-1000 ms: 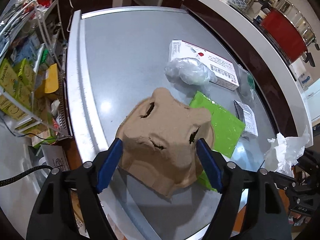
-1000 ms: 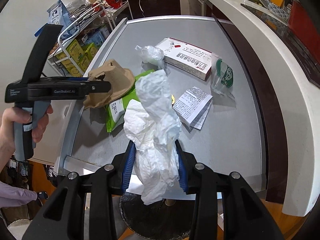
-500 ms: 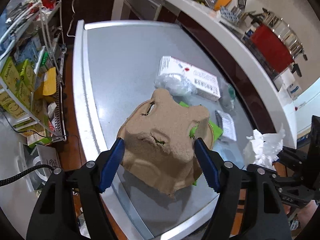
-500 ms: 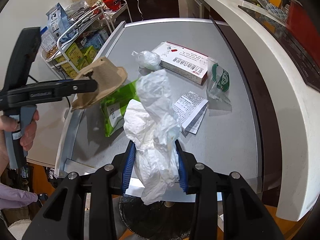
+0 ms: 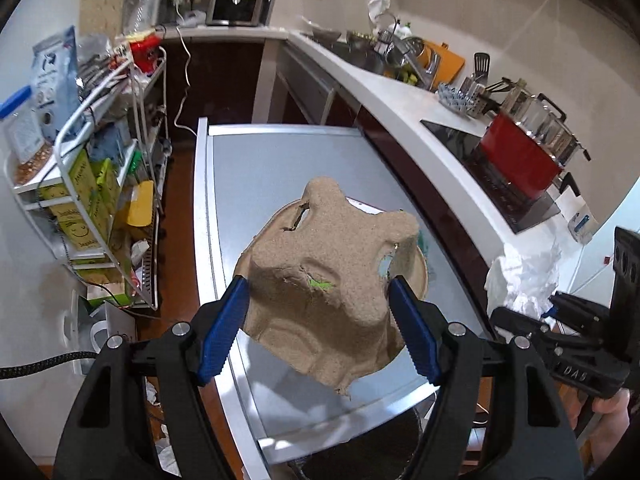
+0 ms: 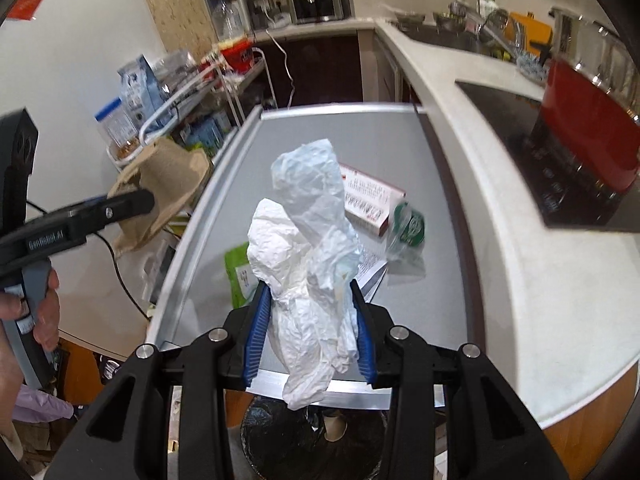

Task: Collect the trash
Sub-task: 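Lift the egg carton and tissue and swing both tools toward the bin, then release the egg carton and tissue into the black bin with both tools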

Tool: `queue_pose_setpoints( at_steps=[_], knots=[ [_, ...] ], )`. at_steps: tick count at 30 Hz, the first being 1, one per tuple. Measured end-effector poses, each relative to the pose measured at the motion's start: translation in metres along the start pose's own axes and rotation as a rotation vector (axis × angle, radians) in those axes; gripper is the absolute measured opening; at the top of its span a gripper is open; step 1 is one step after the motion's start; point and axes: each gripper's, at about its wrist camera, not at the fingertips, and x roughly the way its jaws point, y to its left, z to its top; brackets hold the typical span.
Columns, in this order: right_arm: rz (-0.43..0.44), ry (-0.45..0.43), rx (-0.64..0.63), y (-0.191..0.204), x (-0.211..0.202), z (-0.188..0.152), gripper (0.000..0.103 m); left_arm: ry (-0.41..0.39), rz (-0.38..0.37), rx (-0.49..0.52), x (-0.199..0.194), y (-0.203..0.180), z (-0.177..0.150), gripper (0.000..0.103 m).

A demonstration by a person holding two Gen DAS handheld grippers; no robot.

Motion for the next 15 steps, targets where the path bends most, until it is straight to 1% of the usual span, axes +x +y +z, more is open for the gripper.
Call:
queue_pose_setpoints(
  at_steps=[7,12,15],
  knots=[
    [0.032,-0.039,-0.037,-0.004,-0.042,-0.015,0.037,-0.041,0.017,0.010,-0.038,-0.025,-0.028,0.072],
    [0.059,-0.035,-0.052,-0.012,-0.065,-0.033,0.037,-0.040,0.046,0.022,-0.057,-0.043,-0.056,0.072],
    [0.086,-0.017,-0.054,-0.017,-0.070,-0.044,0.037,-0.031,0.067,0.038,-0.065,-0.053,-0.073,0.072]
  ],
)
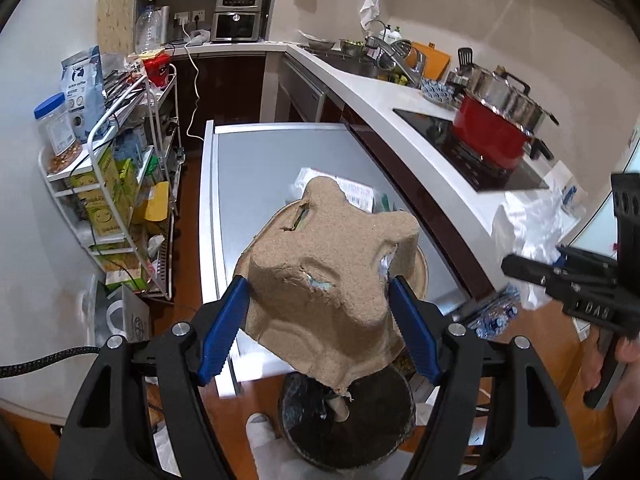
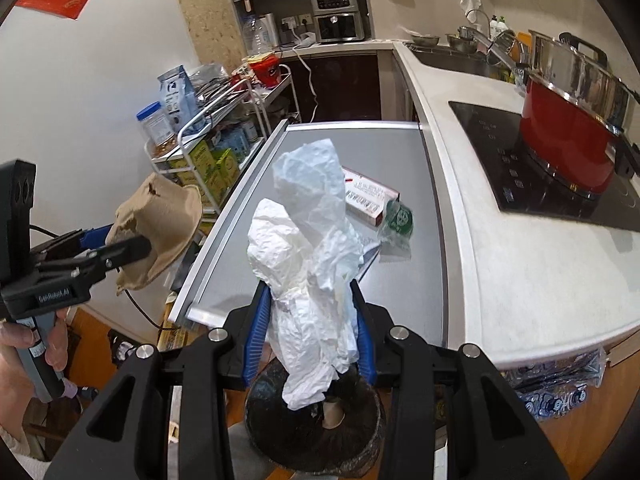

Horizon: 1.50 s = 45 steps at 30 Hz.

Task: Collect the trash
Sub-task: 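Release the egg carton and tissue into the black bin with both tools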

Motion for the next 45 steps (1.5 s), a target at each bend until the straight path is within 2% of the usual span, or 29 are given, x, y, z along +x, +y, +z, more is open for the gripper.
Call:
queue_pose_setpoints(
  at_steps=[6,11,18,25,31,38,40,42,45],
  knots=[
    [0.039,0.060,-0.031,0.003,-0.002,-0.026,0.037,0.043,-0.003,0.023,-0.006,-0.016,-0.030,0.072],
    [0.071,0.152,-0.046,0.007,0.013,-0.056,0.037,0.120,-0.012,0.052,0.001,-0.027,-0.061,0.072],
    [0.070,0.297,-0.047,0.004,0.045,-0.106,0.037,0.248,-0.021,0.069,0.022,-0.031,-0.102,0.072],
    [0.031,0.473,-0.032,-0.009,0.103,-0.159,0.037,0.390,-0.027,0.081,0.061,-0.031,-0.145,0.072],
    [0.029,0.542,0.025,-0.016,0.145,-0.170,0.037,0.492,-0.041,0.070,0.111,-0.028,-0.167,0.072],
    [0.019,0.580,0.047,-0.015,0.175,-0.175,0.038,0.539,-0.023,0.073,0.146,-0.025,-0.175,0.072],
    [0.016,0.585,0.051,-0.019,0.178,-0.176,0.041,0.550,-0.025,0.079,0.151,-0.025,-0.174,0.073],
    [0.005,0.586,0.056,-0.020,0.180,-0.175,0.051,0.558,-0.027,0.089,0.153,-0.028,-0.174,0.074],
    [0.011,0.579,0.072,-0.023,0.177,-0.173,0.062,0.563,-0.034,0.106,0.153,-0.034,-0.171,0.074]
  ],
)
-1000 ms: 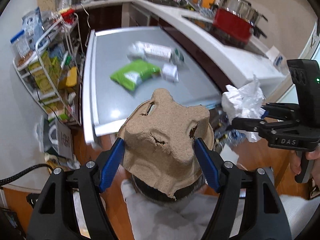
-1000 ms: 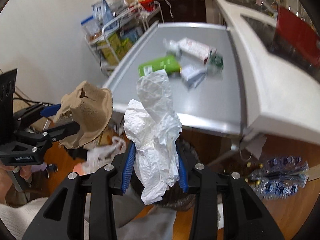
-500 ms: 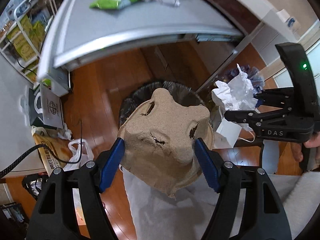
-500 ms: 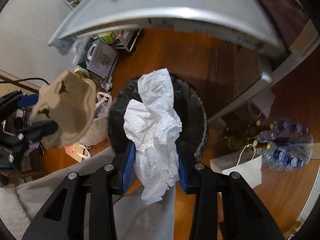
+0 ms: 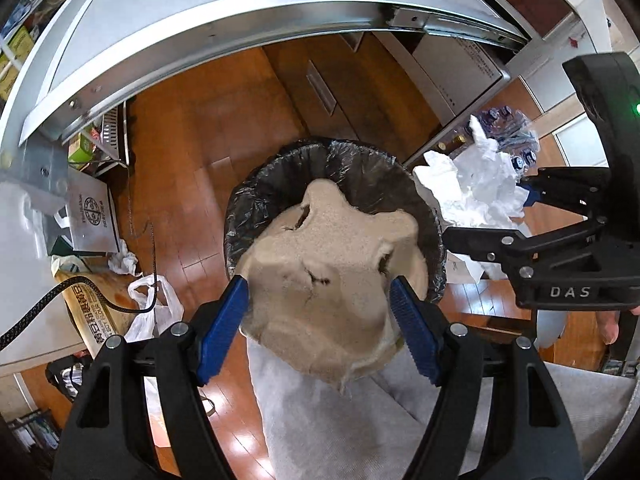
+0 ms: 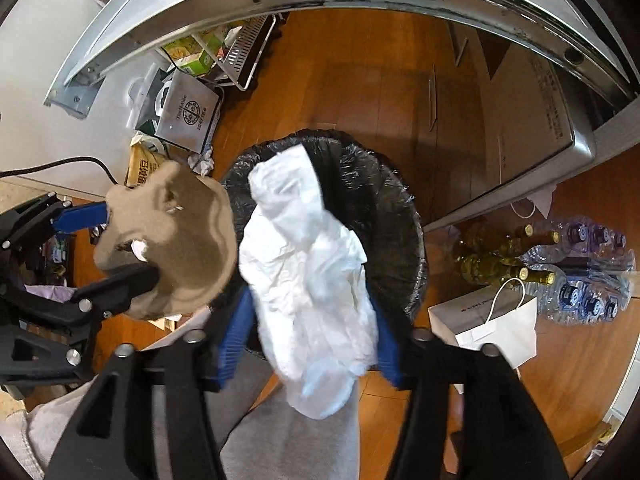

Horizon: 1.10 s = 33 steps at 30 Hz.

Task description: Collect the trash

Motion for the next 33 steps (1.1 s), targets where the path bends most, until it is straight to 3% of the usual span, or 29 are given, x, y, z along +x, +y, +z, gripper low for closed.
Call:
queue_pose_setpoints(
  at_steps=[3,13,24,28,30,33],
  knots=[
    [-0.001,-0.013,0.006,-0.001,-0.006,0.001,0.064,-0.011,0.000,-0.004,-0.005,0.001,0.001,0.083],
    [-0.026,-0.074,-0.013,0.002,-0.041,-0.003,0.073,-0.054,0.001,-0.064,-0.029,0.016,0.005,0.084],
    [-0.069,-0.341,-0.060,0.025,-0.146,-0.002,0.094,-0.204,-0.009,-0.114,-0.096,0.029,0.011,0.084],
    [-0.059,-0.430,-0.020,0.027,-0.177,0.015,0.097,-0.288,0.036,-0.084,-0.125,0.031,0.024,0.084],
    [-0.053,-0.462,0.002,0.027,-0.187,0.026,0.098,-0.322,0.054,-0.071,-0.136,0.033,0.032,0.094],
    [-0.071,-0.506,0.023,0.030,-0.195,0.049,0.098,-0.376,0.079,-0.035,-0.151,0.042,0.048,0.097]
  ],
)
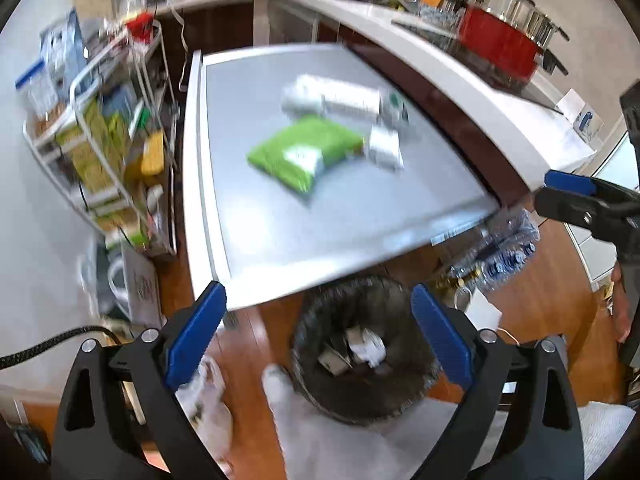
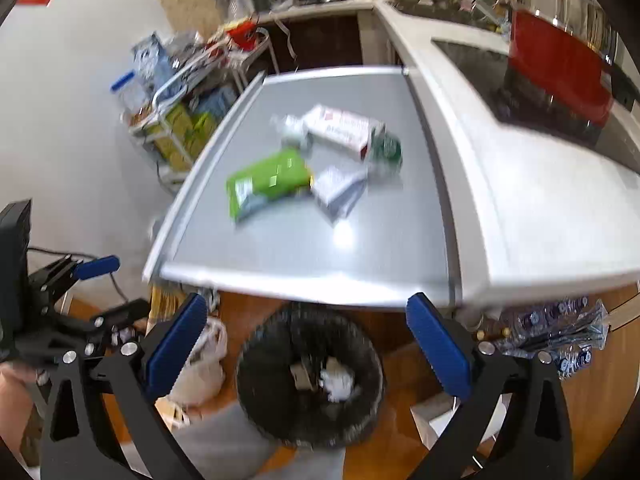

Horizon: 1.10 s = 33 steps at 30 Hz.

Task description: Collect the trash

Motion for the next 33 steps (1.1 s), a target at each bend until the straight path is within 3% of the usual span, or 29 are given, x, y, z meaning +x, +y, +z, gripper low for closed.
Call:
queue_pose_setpoints(
  at_steps=[5,8,15,23,33],
  knots=[
    [-0.052,-0.042,0.000,0.006,0.018,0.040,0.098,-0.032,0.016,0.058,0.008,0.013,0.032,0.098],
    [-0.037,-0.036,0.022,0.003,0.037,0.066,0.098,-0.033,-0.009,0.093,0.019,0.022,0.053,0.098],
    [-0.069,0.099,0.050,-0.010,0.111,0.111,0.098,0.022,-0.106,0.192,0.061,0.031,0.093,0.098],
    [-0.136,0.228,0.063,-0.021,0.174,0.132,0.098,0.138,-0.235,0.286,0.117,0.039,0.119,0.098],
    [-0.145,0.298,0.096,-0.037,0.211,0.139,0.097,0.214,-0.284,0.376,0.161,0.038,0.137,0.098]
  ],
)
